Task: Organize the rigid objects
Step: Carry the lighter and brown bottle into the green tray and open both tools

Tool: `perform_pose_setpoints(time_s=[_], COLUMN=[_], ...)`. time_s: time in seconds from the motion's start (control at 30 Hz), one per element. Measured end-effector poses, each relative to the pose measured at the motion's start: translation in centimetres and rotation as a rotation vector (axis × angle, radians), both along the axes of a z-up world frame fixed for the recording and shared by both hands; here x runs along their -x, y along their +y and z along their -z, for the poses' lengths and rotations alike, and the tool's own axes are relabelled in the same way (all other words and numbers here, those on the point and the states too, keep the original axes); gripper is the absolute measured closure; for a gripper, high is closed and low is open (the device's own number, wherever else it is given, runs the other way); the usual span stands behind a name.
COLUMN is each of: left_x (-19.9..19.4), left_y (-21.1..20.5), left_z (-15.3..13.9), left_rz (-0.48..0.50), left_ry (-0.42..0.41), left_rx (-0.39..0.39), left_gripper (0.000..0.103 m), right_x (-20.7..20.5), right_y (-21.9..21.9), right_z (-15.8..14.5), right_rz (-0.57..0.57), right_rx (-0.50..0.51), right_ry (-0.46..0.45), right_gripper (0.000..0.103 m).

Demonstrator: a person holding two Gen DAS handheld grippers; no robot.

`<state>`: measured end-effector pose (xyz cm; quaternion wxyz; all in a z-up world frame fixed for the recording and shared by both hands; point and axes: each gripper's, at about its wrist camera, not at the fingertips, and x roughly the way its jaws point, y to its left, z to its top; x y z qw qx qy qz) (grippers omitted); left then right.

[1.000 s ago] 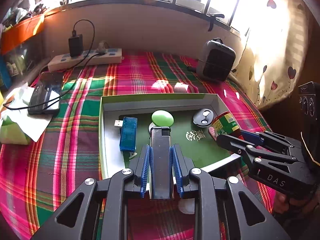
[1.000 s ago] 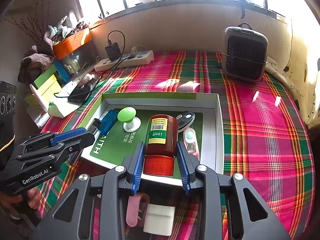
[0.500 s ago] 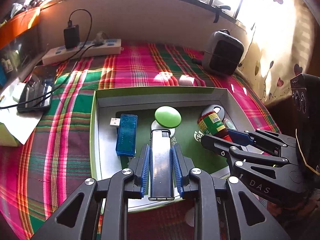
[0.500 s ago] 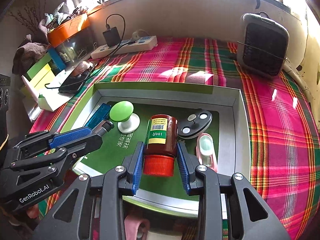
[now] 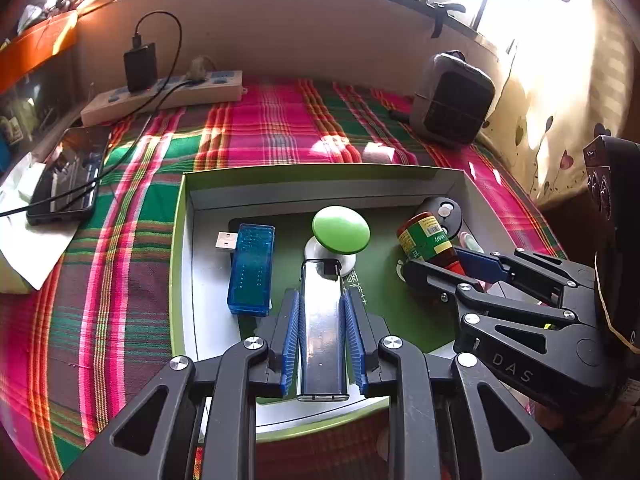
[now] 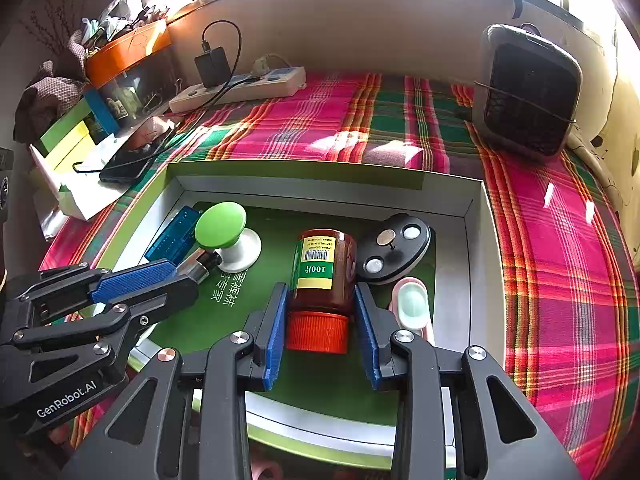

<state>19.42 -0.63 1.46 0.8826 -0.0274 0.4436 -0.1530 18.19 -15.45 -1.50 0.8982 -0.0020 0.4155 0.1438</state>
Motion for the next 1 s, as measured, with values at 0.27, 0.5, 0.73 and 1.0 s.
perform_pose_setpoints(time_s=[0.27, 0.5, 0.73, 1.0], left_x=[-0.04, -0.07, -0.13, -0.07], left_y=[-0.3, -0.43, -0.47, -0.47], left_z=[0.27, 0.39, 0.48, 0.4], left_rz=[0.008, 0.012, 0.014, 0.01], left_ry=[0.005, 0.008, 0.009, 0.007], left_rx=[-0.004, -0.007, -0.011, -0.004], left_gripper=[0.081, 0.081, 0.081, 0.081], right_x=[-0.05, 0.0, 0.05, 0.3], right_y=[-0.08, -0.08, 0.01, 0.09], right_z=[0.01, 0.02, 0.0, -0.21], right_rz=[0.004, 0.003, 0.003, 0.005], right_rx=[0.007, 0.008, 0.016, 0.013], right_ry=[-0.009, -0.014, -0.019, -0.027], right_gripper=[0.069, 0.069, 0.069, 0.064])
